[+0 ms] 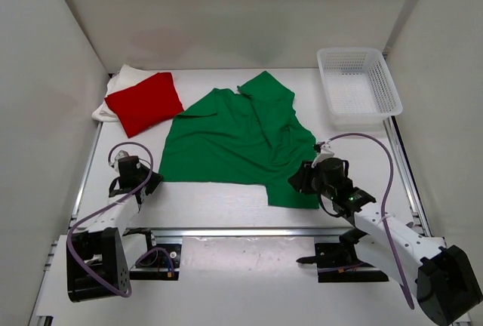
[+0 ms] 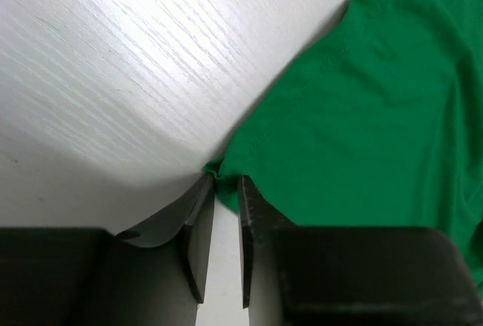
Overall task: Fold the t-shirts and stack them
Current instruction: Flatten out the tshirt
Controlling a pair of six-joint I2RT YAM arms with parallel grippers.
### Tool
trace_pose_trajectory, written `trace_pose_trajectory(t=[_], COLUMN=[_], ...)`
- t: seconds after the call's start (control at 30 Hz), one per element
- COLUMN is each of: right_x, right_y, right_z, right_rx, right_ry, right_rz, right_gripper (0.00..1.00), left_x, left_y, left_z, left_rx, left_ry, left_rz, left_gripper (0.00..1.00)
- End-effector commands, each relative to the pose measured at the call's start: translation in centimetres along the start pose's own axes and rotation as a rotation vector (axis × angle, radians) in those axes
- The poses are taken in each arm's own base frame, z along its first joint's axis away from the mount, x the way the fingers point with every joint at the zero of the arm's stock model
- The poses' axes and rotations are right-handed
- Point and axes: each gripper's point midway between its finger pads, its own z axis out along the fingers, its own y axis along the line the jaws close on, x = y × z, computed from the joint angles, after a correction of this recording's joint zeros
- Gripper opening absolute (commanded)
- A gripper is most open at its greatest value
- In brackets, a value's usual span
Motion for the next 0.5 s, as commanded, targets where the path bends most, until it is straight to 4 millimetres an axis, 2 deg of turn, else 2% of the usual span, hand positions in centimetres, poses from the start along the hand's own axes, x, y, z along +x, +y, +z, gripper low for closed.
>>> trace_pose_trajectory(t=[0.0,0.03,0.17,0.33,0.43,0.47], right_x=[-1.2,-1.6,-1.3,-0.7,0.7,1.1], right_y=[-0.1,-0.2,-1.4,-3.5,-4.9,-5.4], right_z=[-0.3,-0.4,-1.1,-1.9,-2.7,-3.2], right_rx=[-0.012,-0.006,0.059,0.172,0.257,0.289], right_ry=[-0.052,-0.069,-0.05,-0.053,-0.021,-0.01], right_rz=[0.018,0.025,0.028,0.097,0.126,0.139], right_gripper=[0.28,0.29,0.34,0.46,0.51,0.5], left_x=[0.2,0.1,-0.3,-1.5,-3.0,-2.9], left_y=[0.9,0.7,0.0,-0.6,-2.1,-3.1], left_z=[0.3,0.4,0.5,0.5,-0.2,-0.4], left_rx=[-0.028,-0.018,0.003,0.03,0.059,0.081], left_ry=[-0.015,-0.018,-0.034,-0.076,-0.128,-0.126], left_rz=[-0.014,-0.017,-0.001,0.015,0.055,0.073], left_gripper=[0.28,0.26,0.22,0.01,0.0,0.0])
